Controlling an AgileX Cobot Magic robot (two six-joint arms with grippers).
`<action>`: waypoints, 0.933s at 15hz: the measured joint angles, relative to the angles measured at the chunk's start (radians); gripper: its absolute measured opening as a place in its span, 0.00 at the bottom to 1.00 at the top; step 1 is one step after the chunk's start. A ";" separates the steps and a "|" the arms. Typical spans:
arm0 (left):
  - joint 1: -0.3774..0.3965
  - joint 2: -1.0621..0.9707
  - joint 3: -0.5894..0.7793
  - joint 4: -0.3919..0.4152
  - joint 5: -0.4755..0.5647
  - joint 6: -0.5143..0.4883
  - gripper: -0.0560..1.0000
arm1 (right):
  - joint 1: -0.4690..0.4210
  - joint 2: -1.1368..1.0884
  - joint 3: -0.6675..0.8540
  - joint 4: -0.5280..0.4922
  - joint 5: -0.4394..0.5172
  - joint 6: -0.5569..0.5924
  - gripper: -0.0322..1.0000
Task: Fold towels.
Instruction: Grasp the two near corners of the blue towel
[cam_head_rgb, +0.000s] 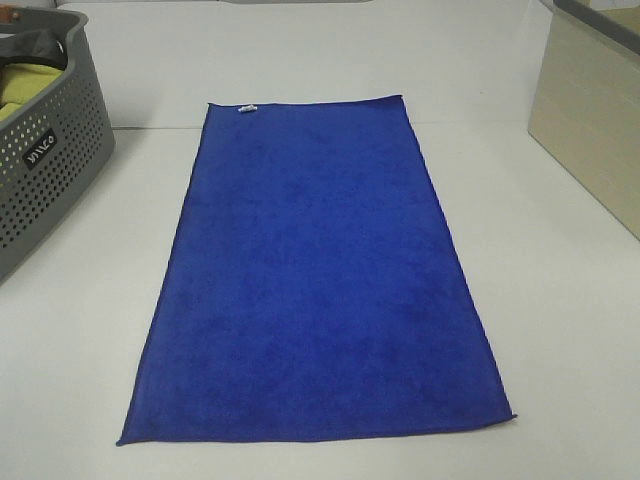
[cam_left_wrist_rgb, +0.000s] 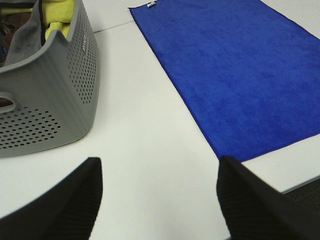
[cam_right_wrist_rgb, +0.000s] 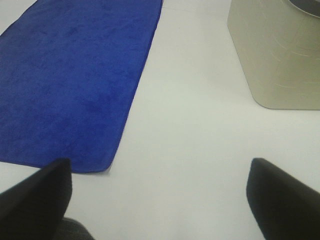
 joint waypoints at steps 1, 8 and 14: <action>0.000 0.000 0.000 0.000 0.000 0.000 0.65 | 0.000 0.000 0.000 0.000 0.000 0.000 0.89; 0.000 0.000 0.000 0.000 0.000 0.000 0.65 | 0.000 0.000 0.000 0.000 0.000 0.000 0.89; 0.000 0.000 0.000 0.000 0.000 0.000 0.65 | 0.000 0.000 0.000 0.000 0.000 0.000 0.89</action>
